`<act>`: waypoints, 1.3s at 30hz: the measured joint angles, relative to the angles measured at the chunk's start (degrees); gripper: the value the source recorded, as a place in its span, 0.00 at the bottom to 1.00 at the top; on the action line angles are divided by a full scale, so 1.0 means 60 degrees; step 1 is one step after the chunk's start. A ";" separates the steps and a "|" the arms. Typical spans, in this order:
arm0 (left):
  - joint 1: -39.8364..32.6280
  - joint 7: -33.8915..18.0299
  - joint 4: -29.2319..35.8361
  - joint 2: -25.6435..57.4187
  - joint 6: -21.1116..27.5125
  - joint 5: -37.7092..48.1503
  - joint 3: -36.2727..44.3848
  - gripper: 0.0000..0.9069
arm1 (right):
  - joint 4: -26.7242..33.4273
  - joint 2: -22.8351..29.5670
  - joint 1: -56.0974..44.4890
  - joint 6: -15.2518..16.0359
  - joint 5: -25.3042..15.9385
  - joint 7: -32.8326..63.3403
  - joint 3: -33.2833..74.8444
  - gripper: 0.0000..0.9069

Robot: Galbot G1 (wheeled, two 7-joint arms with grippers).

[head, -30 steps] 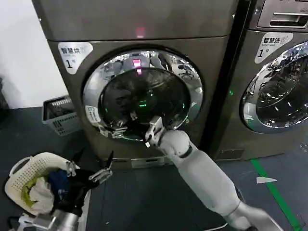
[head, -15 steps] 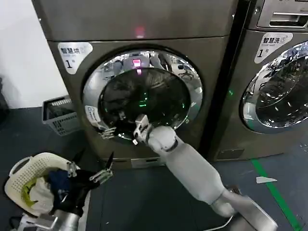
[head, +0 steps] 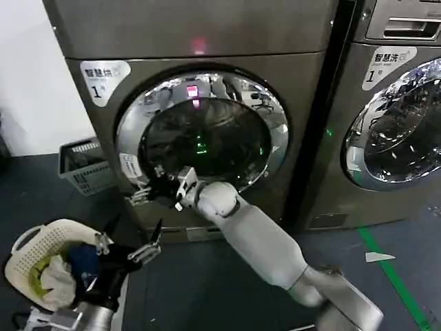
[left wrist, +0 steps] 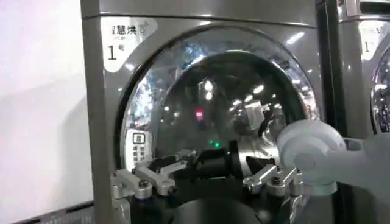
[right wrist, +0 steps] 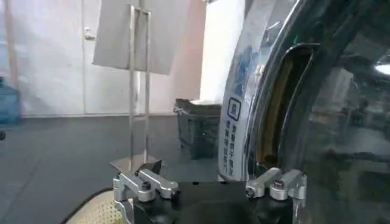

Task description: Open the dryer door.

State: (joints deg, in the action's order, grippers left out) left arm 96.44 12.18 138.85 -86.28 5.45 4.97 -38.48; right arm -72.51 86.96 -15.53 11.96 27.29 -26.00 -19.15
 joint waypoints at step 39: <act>-0.0858 0.2329 -0.0957 0.1162 0.2680 0.2826 -0.4697 1.00 | -0.1658 -0.1224 -0.0694 -0.0219 0.0821 -0.3658 0.0356 1.00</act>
State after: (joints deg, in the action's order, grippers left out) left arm 91.29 26.15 133.11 -79.31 21.53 21.92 -66.66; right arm -82.46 79.61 -19.70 10.64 32.22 -47.95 -17.01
